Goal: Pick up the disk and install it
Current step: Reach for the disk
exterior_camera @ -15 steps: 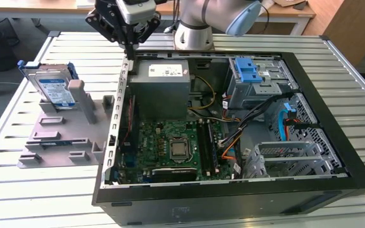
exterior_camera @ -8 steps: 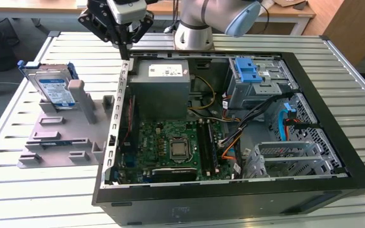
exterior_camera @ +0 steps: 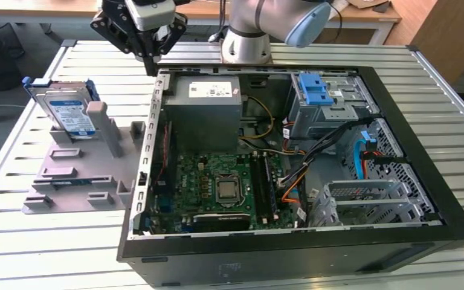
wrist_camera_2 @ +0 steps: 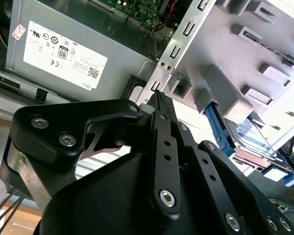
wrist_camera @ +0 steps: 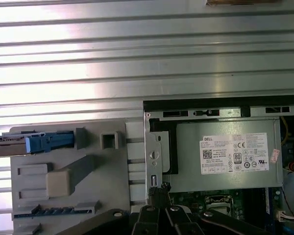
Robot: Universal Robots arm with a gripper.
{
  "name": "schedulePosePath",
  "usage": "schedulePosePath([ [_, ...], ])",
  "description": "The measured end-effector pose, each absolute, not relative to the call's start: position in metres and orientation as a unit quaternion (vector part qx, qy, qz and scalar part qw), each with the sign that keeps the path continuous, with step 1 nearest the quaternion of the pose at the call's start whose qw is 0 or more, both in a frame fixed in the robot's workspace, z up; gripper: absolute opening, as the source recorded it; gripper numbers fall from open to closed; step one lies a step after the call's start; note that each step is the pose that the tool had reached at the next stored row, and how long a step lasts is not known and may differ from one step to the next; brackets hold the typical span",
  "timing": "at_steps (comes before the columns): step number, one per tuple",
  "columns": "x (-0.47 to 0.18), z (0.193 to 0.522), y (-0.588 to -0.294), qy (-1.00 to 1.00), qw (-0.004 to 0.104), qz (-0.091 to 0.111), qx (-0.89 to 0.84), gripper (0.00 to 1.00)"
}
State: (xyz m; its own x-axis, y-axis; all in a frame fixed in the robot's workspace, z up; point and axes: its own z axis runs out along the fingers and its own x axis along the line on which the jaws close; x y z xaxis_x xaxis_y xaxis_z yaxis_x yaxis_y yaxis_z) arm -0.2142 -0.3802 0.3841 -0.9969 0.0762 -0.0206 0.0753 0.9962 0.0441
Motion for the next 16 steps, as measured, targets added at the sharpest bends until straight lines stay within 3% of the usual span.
schedulePosePath([
  [16, -0.231, 0.383, -0.379, 0.999, 0.011, 0.022, 0.038, 0.11],
])
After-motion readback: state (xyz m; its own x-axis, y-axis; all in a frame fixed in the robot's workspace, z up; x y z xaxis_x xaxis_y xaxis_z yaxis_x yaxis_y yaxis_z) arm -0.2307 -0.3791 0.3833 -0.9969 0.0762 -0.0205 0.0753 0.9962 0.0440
